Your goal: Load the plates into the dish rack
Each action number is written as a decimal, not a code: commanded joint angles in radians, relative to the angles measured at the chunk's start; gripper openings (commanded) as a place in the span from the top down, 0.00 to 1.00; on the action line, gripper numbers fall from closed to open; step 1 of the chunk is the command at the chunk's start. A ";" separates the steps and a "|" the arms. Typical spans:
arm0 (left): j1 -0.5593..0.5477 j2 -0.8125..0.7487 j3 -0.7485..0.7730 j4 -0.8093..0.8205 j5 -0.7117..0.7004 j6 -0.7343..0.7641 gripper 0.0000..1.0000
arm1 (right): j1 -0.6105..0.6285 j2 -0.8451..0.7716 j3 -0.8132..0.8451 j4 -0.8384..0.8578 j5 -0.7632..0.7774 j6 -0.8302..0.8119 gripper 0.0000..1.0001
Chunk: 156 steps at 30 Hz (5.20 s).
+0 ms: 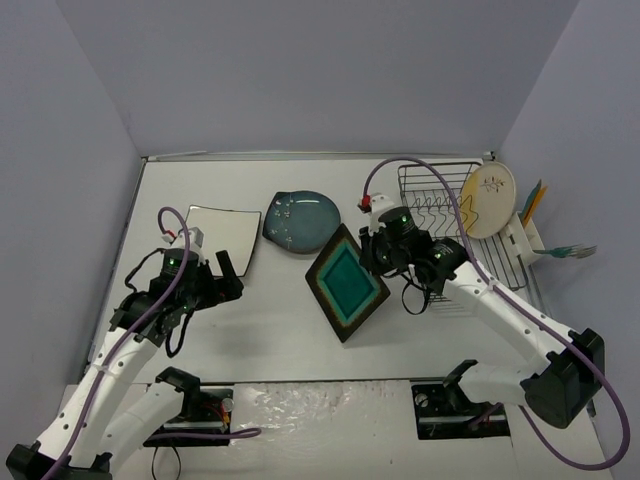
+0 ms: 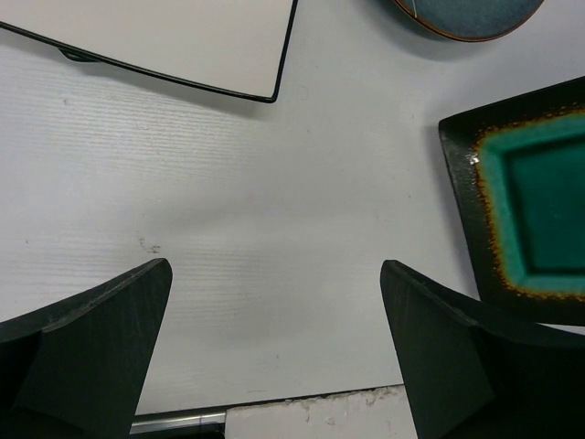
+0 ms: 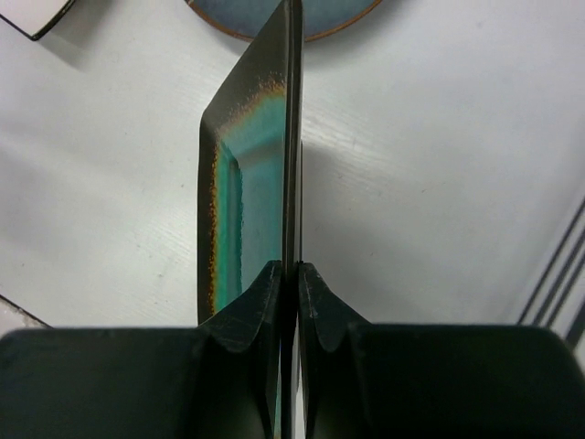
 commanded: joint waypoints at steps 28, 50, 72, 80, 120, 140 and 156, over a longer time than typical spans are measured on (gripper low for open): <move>0.002 0.022 0.129 -0.011 -0.110 0.189 0.03 | -0.409 0.085 0.651 0.069 0.234 -0.475 1.00; 0.003 0.027 0.017 0.131 -0.094 0.284 0.03 | -0.741 0.262 0.690 0.188 0.133 -0.665 1.00; 0.004 0.058 0.016 0.137 -0.087 0.288 0.03 | -0.806 0.372 0.554 0.419 0.132 -0.703 1.00; 0.004 0.065 0.014 0.138 -0.090 0.286 0.03 | -0.825 0.401 0.479 0.460 0.059 -0.673 1.00; -0.036 0.476 0.074 0.687 0.026 -0.422 0.03 | -0.643 -0.300 -0.029 0.559 -0.241 0.155 0.00; -0.099 0.985 0.282 0.852 0.046 -0.626 0.23 | -0.548 -0.460 -0.231 0.523 -0.369 0.219 0.00; -0.101 1.036 0.250 0.914 0.051 -0.687 0.43 | -0.548 -0.484 -0.275 0.513 -0.371 0.207 0.00</move>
